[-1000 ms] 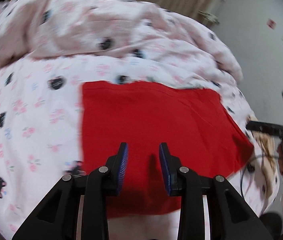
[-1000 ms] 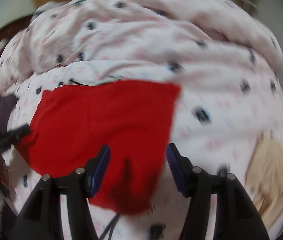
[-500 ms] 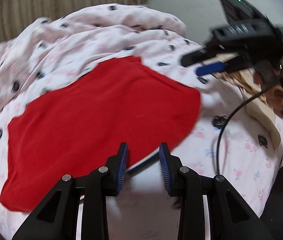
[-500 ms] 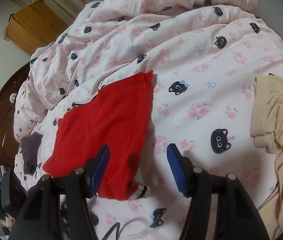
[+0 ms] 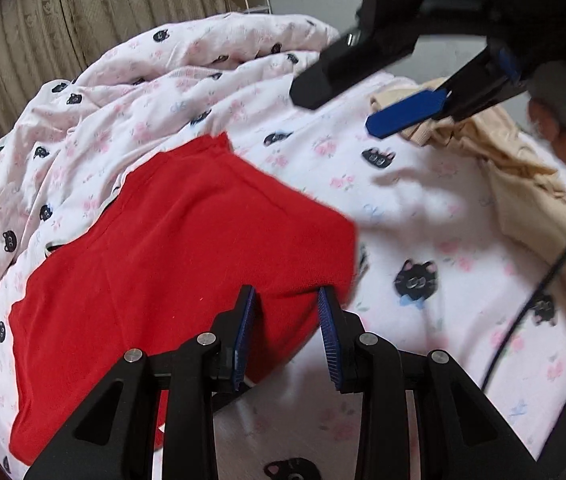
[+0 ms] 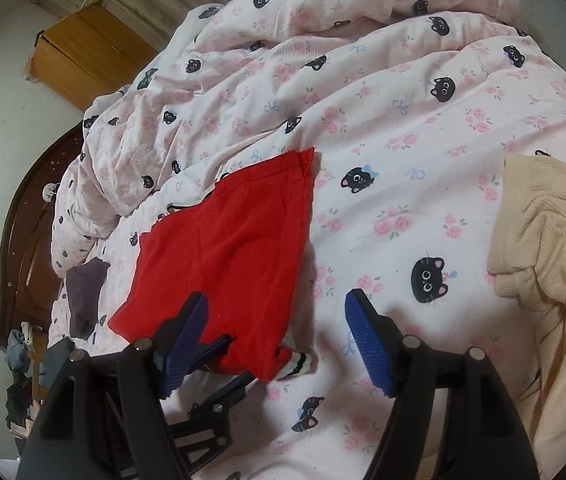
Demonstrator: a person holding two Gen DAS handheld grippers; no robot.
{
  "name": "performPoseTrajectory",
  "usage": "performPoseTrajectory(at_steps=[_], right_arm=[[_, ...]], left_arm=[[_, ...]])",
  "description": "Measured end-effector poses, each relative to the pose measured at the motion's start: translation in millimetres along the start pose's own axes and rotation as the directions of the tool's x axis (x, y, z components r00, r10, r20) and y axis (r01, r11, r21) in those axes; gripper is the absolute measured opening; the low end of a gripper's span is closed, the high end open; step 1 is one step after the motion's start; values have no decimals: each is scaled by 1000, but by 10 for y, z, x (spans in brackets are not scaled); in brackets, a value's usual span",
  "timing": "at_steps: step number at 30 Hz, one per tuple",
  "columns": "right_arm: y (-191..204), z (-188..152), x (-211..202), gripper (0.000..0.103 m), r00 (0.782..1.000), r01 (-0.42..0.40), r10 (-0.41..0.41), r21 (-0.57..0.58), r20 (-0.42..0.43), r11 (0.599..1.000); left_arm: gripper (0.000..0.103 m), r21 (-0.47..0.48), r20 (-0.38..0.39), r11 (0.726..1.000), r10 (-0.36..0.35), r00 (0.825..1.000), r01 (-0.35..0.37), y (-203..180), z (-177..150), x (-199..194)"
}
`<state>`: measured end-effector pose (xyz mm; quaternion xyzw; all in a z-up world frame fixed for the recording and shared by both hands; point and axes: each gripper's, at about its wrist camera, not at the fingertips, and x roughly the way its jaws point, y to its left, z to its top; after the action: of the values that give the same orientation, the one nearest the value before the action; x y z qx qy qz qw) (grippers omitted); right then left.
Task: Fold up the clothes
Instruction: 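Grasp the jersey's white-trimmed edge with the left gripper and lift it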
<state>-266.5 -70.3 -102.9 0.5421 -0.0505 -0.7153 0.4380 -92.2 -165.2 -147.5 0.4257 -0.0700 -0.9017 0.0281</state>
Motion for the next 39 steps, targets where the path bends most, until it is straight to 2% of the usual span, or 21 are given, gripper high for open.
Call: performPoseTrajectory(at_steps=[8,13,15,17,20,23,27,32,39], right_arm=[[-105,38,-19,73,1000,-21,21,23,1,1000],[-124,54,21,73,999,-39,39,31,-6,999],[-124,59,44,73,999,-45,45,30,-10,999],[-125,64,66,73,999,-51,51,30,-15,998],[-125,72,100,73,998,-60,60,30,-22,998],[-131,83,236,73,992,-118,122,74,-41,990],[-142,100,447,73,974,-207,218,147,-65,967],[-155,121,711,80,937,-310,338,240,-84,920],[-155,101,1173,82,872,-411,480,390,-95,824]], left_arm=[[29,60,-44,997,-46,998,49,-250,74,117],[30,59,-41,998,12,999,-10,-265,129,333],[30,34,-24,999,15,1000,-14,-216,136,352],[21,-4,-11,1000,4,1000,-5,-140,132,350],[14,-117,17,991,-62,998,64,69,120,282],[12,-215,61,969,-108,992,119,259,116,136],[11,-300,133,941,-119,984,154,450,126,-102],[10,-373,197,914,-89,976,159,709,143,-320],[10,-386,203,907,-97,974,171,814,48,-349]])
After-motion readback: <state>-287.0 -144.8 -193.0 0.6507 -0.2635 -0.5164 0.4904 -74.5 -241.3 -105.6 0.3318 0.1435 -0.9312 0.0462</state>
